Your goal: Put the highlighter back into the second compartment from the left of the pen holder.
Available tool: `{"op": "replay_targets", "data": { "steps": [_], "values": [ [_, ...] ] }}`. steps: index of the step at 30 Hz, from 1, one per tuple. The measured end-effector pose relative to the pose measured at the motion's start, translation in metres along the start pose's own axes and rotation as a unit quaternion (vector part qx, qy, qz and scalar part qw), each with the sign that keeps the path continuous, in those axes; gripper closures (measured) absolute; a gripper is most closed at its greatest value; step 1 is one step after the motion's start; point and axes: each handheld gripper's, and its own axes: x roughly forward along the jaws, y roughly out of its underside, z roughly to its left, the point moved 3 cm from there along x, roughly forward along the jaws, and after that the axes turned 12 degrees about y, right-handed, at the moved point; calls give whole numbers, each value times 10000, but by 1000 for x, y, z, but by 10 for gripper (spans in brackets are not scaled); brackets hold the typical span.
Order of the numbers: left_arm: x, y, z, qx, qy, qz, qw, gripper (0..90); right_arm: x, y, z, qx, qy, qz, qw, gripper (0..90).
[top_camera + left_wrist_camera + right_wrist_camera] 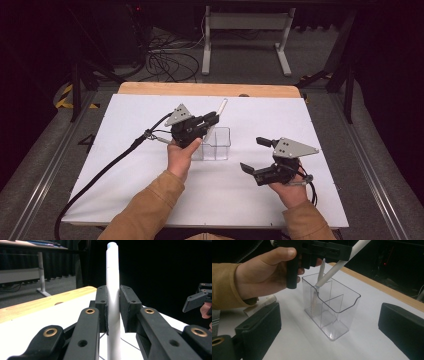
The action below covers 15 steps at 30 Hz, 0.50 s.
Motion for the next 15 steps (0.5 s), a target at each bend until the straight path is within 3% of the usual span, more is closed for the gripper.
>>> {"op": "replay_targets", "data": {
  "steps": [5,8,15],
  "values": [
    [-1,-1,-1,40,-60,34,10000,770,0,0,0,-9,12,8,10000,50],
    [-6,-5,-4,53,-30,65,10000,670,0,0,0,-7,17,5,10000,51],
    [-30,-21,-16,248,51,473,9986,510,-1,0,0,-13,36,11,10000,50]
  ]
}}
